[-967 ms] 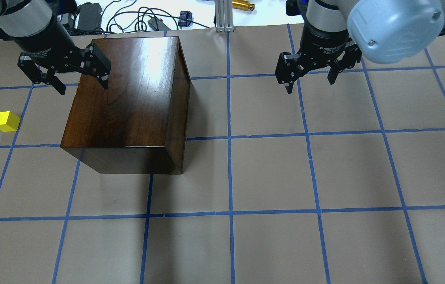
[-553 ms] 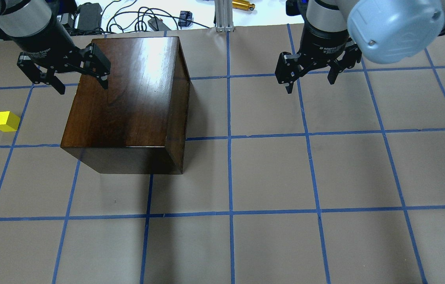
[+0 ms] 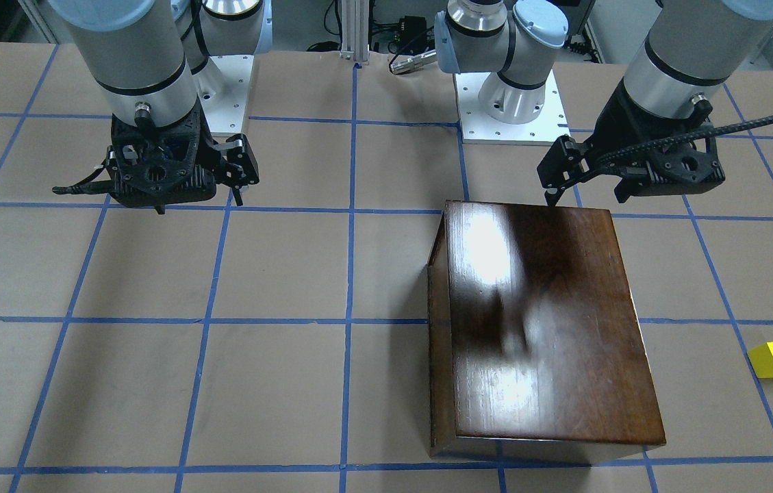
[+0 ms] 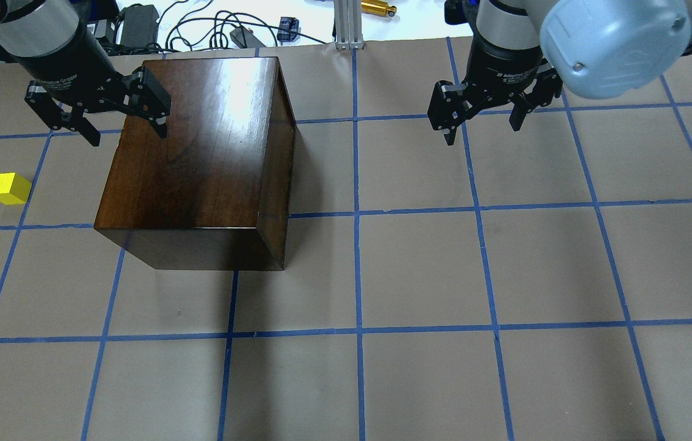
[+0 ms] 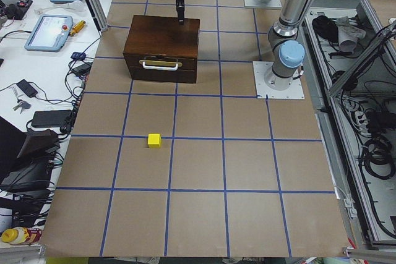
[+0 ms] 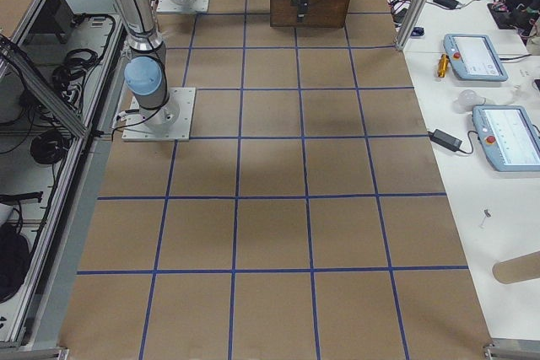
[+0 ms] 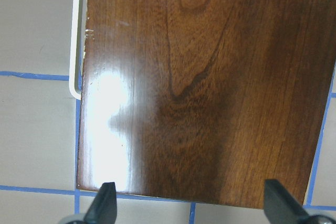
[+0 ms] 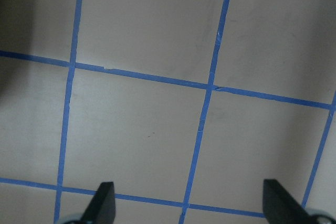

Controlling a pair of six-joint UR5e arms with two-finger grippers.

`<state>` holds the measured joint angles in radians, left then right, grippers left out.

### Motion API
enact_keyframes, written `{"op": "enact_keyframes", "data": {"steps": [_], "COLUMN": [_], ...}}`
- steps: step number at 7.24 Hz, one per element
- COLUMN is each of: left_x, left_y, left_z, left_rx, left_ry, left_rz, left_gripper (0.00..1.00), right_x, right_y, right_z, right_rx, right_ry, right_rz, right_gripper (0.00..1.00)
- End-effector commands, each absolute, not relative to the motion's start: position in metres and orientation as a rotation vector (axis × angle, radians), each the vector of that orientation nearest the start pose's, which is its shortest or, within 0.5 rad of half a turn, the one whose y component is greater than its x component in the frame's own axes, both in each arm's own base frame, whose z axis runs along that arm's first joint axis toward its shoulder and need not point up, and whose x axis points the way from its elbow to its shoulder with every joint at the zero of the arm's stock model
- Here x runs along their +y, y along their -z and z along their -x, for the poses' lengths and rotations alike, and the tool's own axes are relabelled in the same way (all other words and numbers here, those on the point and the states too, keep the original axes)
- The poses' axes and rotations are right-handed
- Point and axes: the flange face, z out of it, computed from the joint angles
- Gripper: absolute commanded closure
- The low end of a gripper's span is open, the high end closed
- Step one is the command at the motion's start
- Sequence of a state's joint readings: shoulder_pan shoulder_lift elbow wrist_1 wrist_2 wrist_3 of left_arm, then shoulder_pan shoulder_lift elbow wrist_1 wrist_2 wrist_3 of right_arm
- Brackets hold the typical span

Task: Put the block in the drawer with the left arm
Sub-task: 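Move the left gripper down to the white drawer handle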

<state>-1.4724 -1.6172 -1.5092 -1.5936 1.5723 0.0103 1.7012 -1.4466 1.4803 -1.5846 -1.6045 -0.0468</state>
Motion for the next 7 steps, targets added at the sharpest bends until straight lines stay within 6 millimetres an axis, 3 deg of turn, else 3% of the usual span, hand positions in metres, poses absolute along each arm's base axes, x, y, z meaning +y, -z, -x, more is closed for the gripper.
{"op": "enact_keyframes", "data": {"steps": [1,7], "left_x": [-0.5214,-0.5225], "left_y": [-0.4927,-0.4957], "left_z": [0.0817,0.0776], "left_rx": [3.137,3.138], "left_ry": [-0.012,-0.003], "left_rz": [0.14,0.113], "left_gripper": [0.0,0.0], "right_x": [-0.5208,-0.5208], "right_y": [-0.4695,-0.4695], "right_z": [-0.1994,-0.1994], "right_rx": [3.163,3.163], "right_ry": [-0.029,-0.029], "right_rz": [0.283,0.283], "right_gripper": [0.0,0.0]}}
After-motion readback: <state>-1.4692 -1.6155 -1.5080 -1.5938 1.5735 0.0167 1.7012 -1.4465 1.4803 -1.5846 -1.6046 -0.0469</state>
